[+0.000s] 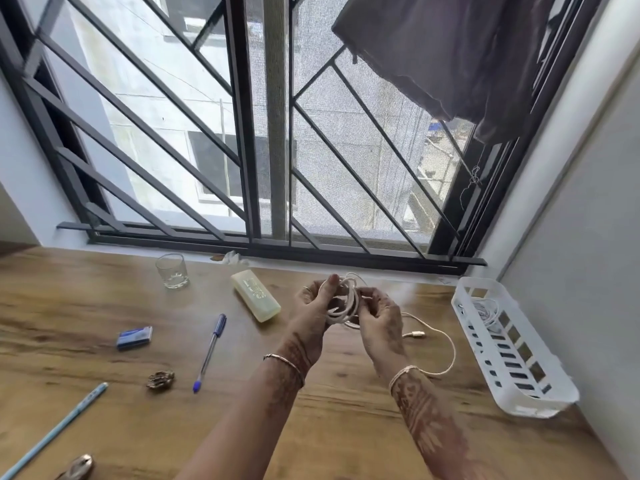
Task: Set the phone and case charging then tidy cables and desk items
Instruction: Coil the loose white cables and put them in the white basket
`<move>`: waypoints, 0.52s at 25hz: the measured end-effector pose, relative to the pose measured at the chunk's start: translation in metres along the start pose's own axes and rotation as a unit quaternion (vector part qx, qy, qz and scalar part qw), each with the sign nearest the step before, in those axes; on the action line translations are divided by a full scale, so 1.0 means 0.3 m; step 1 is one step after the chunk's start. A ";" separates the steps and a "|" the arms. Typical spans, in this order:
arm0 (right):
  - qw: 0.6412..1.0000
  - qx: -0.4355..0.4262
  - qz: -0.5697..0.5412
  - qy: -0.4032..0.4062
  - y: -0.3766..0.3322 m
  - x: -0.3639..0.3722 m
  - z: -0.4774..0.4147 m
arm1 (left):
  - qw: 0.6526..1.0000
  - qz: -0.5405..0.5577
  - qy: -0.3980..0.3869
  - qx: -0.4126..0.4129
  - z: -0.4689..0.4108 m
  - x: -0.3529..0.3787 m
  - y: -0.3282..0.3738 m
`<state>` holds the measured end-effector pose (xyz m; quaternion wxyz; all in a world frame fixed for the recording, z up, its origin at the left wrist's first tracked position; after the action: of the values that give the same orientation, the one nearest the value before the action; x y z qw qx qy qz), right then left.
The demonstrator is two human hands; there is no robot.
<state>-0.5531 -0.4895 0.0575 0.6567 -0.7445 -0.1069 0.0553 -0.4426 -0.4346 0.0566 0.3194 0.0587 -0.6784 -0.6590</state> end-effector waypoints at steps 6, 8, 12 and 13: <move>0.997 0.027 -0.073 -0.007 -0.005 0.005 0.012 | 0.999 -0.019 0.035 0.021 -0.002 -0.008 0.003; 0.994 0.044 -0.094 -0.028 0.006 0.007 0.015 | 0.998 -0.019 0.050 0.022 -0.001 -0.012 0.001; 0.992 0.070 -0.084 -0.065 0.025 0.013 0.024 | 0.998 -0.013 0.056 0.018 0.001 -0.013 -0.006; 0.994 0.060 -0.052 -0.073 0.021 0.008 0.026 | 0.999 -0.011 0.046 0.015 0.002 -0.007 -0.005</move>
<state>-0.5519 -0.4821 0.0505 0.6928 -0.6910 -0.1897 0.0812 -0.4417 -0.4332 0.0544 0.3423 0.1012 -0.6723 -0.6486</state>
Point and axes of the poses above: each hand's wrist, its own z-axis away from the middle knuckle, its own x-axis out of the palm, y = z × x, the point moved 6 cm from there along -z, towards the middle knuckle, and after that the axes turned 10 degrees about -z, right-handed, at the moved point
